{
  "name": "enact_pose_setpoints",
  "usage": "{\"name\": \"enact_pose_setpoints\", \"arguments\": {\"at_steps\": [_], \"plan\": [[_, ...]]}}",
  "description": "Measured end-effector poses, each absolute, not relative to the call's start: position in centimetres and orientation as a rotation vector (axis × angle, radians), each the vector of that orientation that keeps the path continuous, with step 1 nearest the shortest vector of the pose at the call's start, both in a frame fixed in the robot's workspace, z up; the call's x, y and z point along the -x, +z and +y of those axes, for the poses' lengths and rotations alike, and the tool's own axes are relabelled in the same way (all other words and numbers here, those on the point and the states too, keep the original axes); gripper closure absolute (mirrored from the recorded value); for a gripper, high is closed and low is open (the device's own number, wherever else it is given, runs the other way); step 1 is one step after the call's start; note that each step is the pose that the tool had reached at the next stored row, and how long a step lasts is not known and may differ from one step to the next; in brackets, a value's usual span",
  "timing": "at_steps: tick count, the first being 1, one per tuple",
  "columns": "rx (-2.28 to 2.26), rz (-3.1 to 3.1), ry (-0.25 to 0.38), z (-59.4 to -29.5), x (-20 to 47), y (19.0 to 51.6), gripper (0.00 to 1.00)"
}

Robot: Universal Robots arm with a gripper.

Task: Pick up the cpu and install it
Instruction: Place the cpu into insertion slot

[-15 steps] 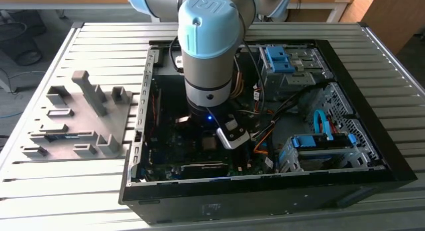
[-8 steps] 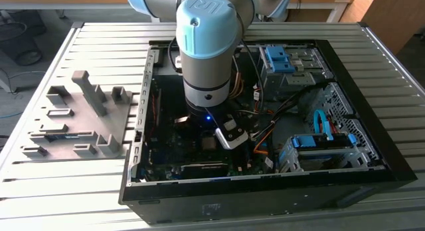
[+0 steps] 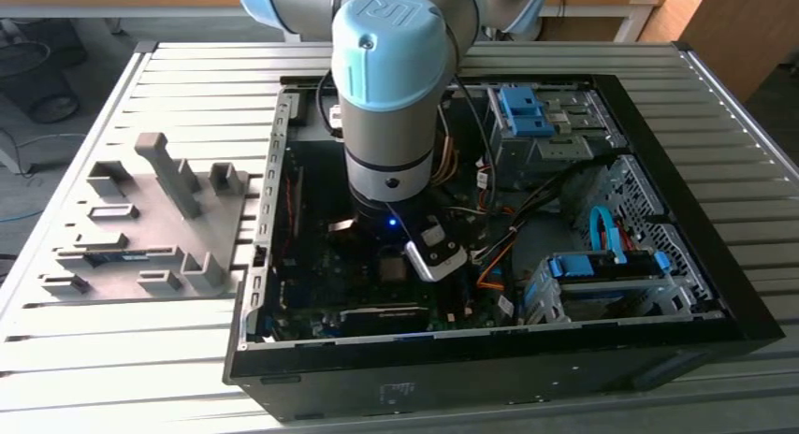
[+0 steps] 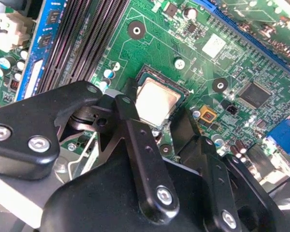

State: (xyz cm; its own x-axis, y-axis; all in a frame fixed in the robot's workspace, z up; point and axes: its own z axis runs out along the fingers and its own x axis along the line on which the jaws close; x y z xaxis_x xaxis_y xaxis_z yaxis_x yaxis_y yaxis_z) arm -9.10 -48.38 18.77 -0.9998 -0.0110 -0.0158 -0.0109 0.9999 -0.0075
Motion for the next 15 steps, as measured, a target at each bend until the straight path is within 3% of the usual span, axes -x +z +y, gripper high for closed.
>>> {"name": "enact_pose_setpoints", "arguments": {"at_steps": [12, 15], "plan": [[0.018, 3.137, -0.006, -48.3, 8.5, 19.8, 0.46], [0.018, 3.141, -0.007, -48.2, 8.3, 20.2, 0.54]]}}
